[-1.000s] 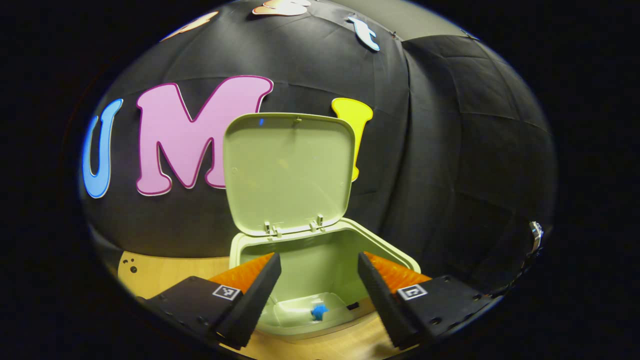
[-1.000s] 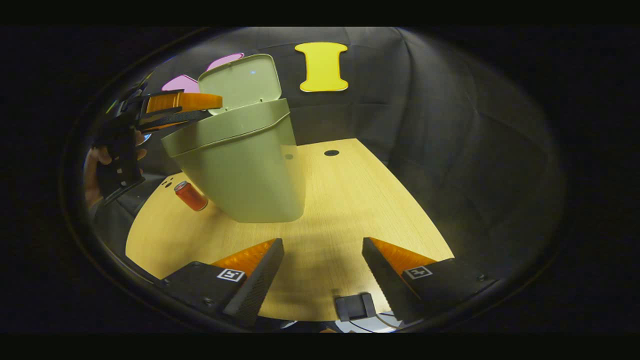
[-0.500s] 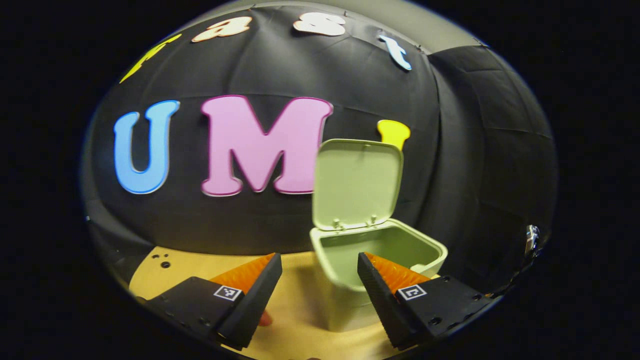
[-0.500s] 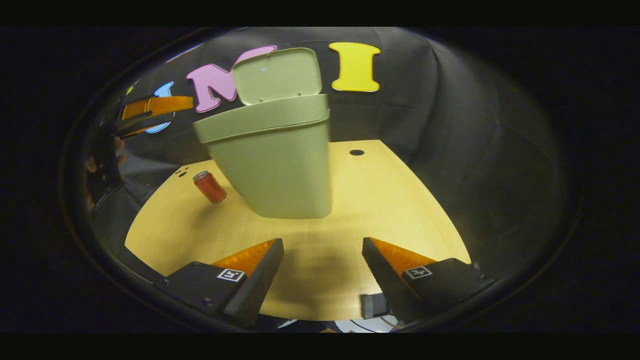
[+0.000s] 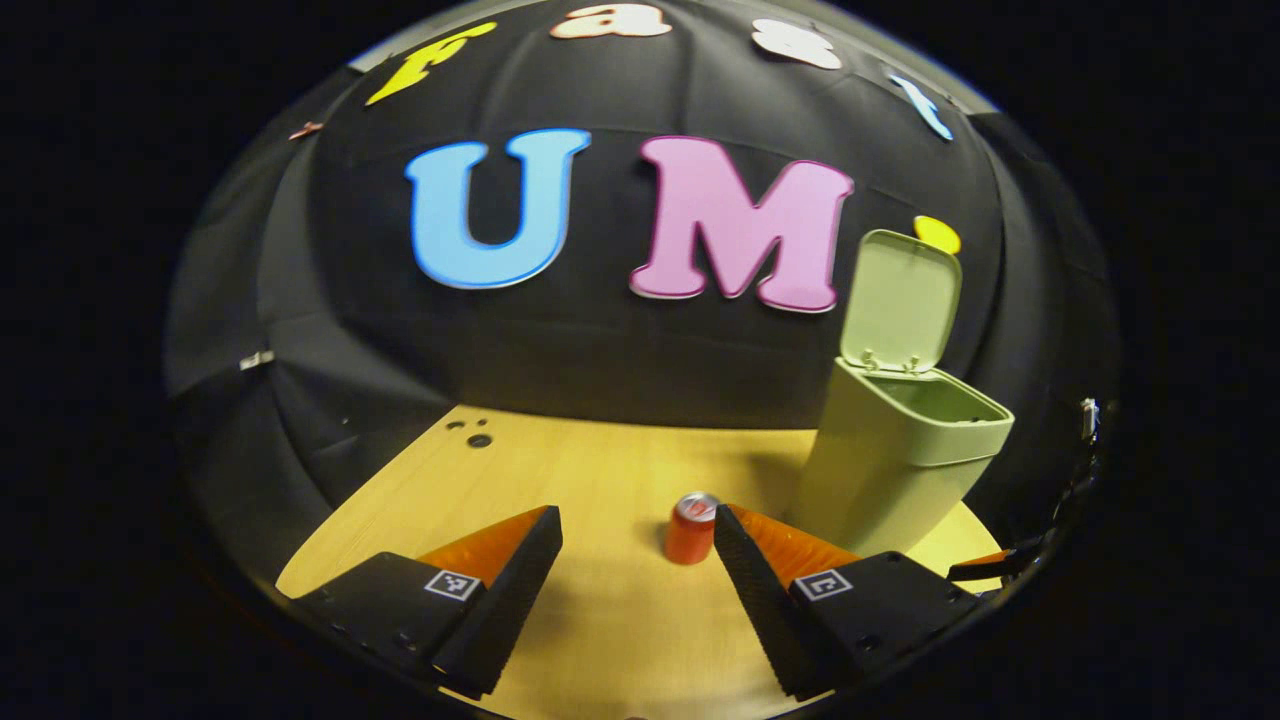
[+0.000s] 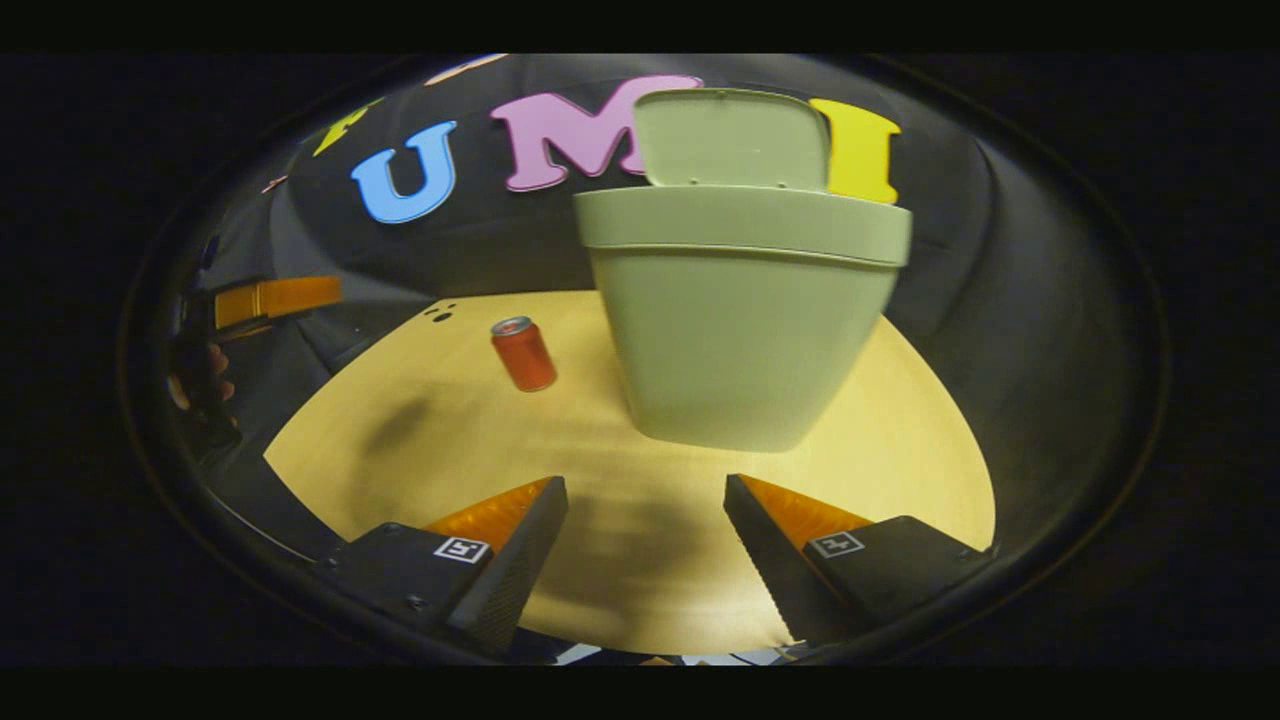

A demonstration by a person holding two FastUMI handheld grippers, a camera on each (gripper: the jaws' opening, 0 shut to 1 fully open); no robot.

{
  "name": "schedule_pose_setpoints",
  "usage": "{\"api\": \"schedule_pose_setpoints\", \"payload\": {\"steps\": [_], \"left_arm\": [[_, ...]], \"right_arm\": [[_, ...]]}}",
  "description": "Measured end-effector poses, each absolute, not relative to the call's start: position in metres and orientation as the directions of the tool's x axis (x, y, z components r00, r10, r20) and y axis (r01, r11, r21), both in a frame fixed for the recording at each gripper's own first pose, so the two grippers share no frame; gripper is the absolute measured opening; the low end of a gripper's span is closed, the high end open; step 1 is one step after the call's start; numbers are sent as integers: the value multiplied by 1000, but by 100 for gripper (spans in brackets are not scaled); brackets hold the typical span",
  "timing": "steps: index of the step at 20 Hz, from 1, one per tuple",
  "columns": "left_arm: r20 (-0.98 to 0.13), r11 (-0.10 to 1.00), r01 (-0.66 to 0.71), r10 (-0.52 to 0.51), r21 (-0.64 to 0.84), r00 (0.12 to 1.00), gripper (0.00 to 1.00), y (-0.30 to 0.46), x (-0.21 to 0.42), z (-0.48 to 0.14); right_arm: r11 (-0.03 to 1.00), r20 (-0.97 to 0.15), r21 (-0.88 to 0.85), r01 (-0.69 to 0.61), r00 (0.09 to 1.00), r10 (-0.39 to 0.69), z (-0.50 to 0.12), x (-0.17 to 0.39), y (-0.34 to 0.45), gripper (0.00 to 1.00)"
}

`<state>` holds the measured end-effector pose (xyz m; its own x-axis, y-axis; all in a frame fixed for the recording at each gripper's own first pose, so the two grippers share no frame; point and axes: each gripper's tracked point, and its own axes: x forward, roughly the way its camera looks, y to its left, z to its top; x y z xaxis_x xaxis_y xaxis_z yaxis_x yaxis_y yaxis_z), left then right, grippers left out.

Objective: Press the lid of the desktop garbage bin to open it, pick up the crumpled paper on the desktop and throw it into the bin, then pick up the pop can on the desktop and drop it into the bin, and finally close the garbage bin lid.

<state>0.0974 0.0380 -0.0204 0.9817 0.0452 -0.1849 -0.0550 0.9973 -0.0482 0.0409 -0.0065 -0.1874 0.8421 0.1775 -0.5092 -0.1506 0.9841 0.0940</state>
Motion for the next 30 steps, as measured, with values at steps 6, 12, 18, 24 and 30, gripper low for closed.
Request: {"api": "schedule_pose_setpoints", "payload": {"steps": [6,12,18,24,30], "left_arm": [[-242,987,-156,141,-41,960,96,115,65,-54],[-296,976,-212,188,-54,937,96,154,48,-86],[-356,961,-270,230,-66,906,96,185,30,-118],[-427,945,-317,255,-79,867,96,206,19,-152],[-455,935,-342,264,-97,850,96,218,20,-168]], "right_arm": [[967,-487,75,-243,838,248,-183,74,66,99],[960,-482,35,-279,837,260,-191,115,110,99],[963,-493,20,-269,835,244,-209,157,139,99],[969,-485,3,-246,847,217,-221,204,144,95],[972,-468,13,-234,858,213,-230,242,160,95]]}}
